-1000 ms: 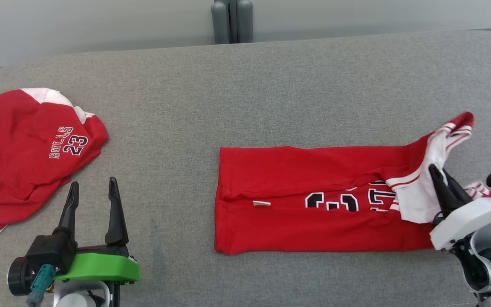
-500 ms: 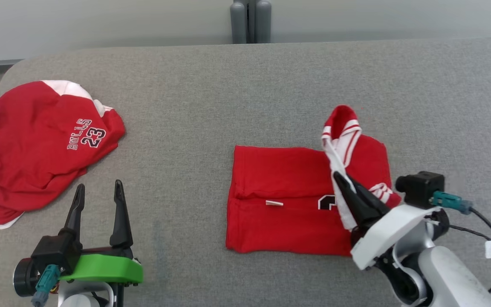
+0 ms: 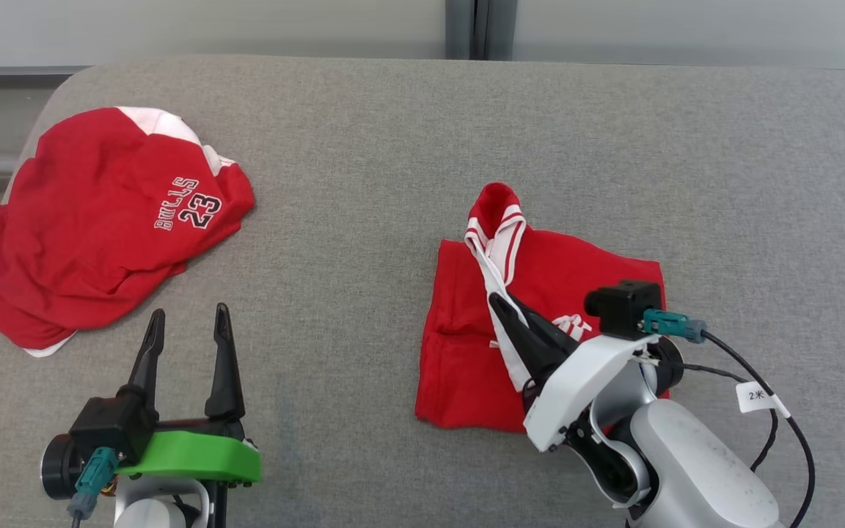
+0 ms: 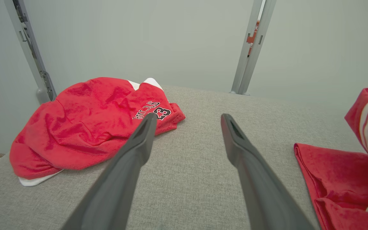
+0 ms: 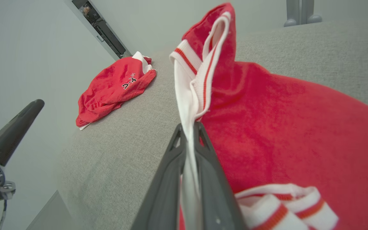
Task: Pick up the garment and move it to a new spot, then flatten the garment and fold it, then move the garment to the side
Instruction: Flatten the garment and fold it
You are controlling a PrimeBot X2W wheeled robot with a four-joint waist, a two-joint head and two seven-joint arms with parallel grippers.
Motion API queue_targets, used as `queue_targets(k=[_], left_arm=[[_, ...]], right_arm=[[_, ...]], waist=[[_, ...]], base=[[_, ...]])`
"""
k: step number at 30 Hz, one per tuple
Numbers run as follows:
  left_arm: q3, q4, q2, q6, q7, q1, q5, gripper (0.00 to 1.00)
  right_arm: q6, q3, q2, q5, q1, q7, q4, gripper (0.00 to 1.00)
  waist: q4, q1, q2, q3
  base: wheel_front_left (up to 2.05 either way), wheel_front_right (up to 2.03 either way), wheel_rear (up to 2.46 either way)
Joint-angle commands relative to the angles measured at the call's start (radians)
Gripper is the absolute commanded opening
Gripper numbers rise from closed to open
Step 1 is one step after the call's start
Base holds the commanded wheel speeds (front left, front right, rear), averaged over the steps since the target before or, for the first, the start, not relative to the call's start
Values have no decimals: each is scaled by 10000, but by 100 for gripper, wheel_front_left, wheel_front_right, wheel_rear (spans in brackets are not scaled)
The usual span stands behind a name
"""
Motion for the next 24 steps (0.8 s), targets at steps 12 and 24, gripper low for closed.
queue_targets(k=[12,24], left_arm=[[72,76,18,98,-2,-80,-32,100],[207,-28,18,46,-2,111,133,100]], right_arm=[[-1,-138,-269,218,-699,-1391,562,100],[-1,-2237,-1759,12,24,-2691,170,100]], waist=[[-93,0,0,1],[-576,0,0,-227]], base=[[0,0,0],[0,0,0]])
